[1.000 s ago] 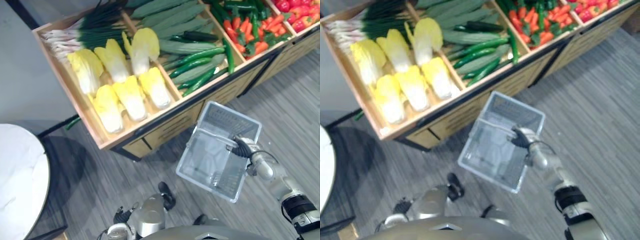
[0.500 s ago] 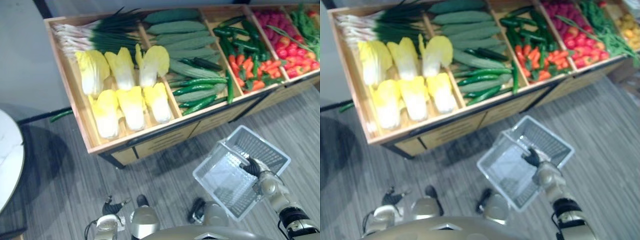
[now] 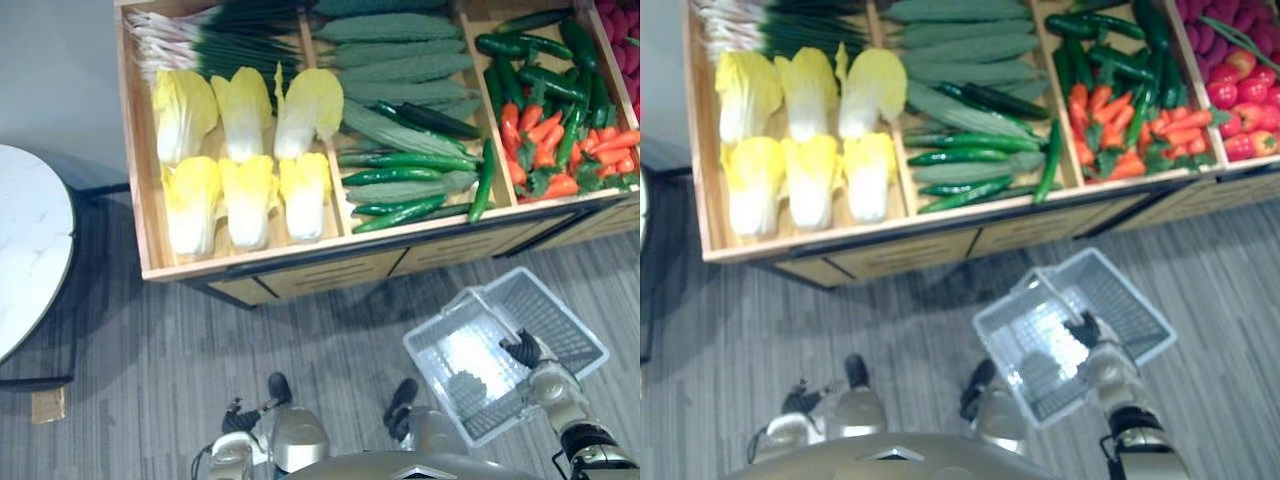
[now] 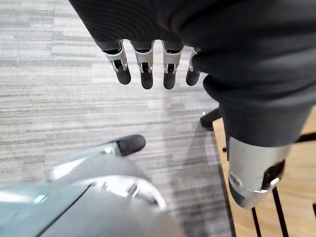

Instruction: Pick vegetable in the basket

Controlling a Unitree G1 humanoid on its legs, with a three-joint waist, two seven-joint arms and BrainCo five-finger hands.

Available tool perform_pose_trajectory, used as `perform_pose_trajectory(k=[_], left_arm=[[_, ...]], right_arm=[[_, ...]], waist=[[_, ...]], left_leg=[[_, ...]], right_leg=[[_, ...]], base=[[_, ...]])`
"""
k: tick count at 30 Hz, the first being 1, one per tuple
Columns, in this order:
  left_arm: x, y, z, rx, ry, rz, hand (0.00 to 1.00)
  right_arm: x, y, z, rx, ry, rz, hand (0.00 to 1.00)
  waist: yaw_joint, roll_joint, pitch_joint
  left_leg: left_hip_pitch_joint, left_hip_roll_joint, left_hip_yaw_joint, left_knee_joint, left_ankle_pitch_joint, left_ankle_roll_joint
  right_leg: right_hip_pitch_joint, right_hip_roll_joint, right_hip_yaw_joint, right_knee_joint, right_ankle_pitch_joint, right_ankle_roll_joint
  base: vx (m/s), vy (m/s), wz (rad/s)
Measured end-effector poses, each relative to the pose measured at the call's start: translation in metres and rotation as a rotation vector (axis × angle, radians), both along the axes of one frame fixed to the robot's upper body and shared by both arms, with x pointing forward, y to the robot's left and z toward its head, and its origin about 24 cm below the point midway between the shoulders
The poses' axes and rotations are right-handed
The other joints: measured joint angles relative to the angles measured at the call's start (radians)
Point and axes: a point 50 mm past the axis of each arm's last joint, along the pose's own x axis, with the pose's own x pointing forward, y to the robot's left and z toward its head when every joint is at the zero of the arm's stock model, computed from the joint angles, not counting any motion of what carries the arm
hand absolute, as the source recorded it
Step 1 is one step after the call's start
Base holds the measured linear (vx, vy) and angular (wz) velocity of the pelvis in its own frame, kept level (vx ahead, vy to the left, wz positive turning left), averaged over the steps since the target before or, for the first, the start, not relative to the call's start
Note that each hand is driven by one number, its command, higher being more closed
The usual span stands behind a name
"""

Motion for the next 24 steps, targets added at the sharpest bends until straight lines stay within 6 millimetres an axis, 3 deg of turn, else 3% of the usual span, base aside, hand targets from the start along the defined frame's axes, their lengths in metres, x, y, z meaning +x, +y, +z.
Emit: perform_pose_trajectory(k=[5, 10, 13, 17, 24], left_arm=[[0.011, 0.022, 0.016, 0.124, -0.105, 0.173, 0.00], [0.036, 0.039, 0.048, 0.282, -0.293, 0.267, 0.00], [0.047, 0.050, 0.071, 0.370, -0.405, 0.335, 0.00], [0.065, 0.050, 0.106, 0.465, -0.584, 0.406, 0.00], [0.082, 0.052, 0.145, 0.598, -0.734, 0.414, 0.00]], right_arm=[[-0.019, 0.002, -0.015, 0.086, 0.008, -0.156, 1.00], [-0.049, -0.006, -0.027, 0.125, 0.055, -0.296, 1.00], [-0.059, -0.003, -0.032, 0.136, 0.078, -0.314, 1.00], [-0.076, -0.004, -0.037, 0.139, 0.111, -0.346, 1.00], [-0.081, -0.005, -0.037, 0.133, 0.122, -0.349, 1.00]], waist=[[-0.008, 0.003, -0.002], [-0.009, 0.035, -0.035], [-0.012, 0.033, -0.047], [-0.015, 0.035, -0.062], [-0.040, 0.038, -0.085]], left_leg=[[0.003, -0.006, 0.005, 0.000, -0.001, 0.000], [0.002, -0.010, 0.012, -0.001, -0.042, 0.015], [-0.001, -0.029, 0.028, -0.001, -0.048, 0.022], [-0.002, -0.048, 0.038, -0.001, -0.056, 0.030], [0.005, -0.054, 0.053, -0.001, -0.061, 0.028]], right_leg=[[0.019, 0.002, 0.000, -0.039, 0.022, 0.003], [0.030, 0.008, -0.001, -0.079, 0.053, 0.009], [0.030, 0.000, 0.010, -0.119, 0.079, 0.010], [0.030, -0.013, 0.025, -0.145, 0.105, 0.011], [0.031, -0.014, 0.039, -0.159, 0.119, 0.018]], base=[[-0.04, 0.030, 0.02], [-0.03, 0.021, -0.02], [-0.03, 0.032, -0.13], [0.00, 0.023, -0.07], [0.05, 0.000, -0.06]])
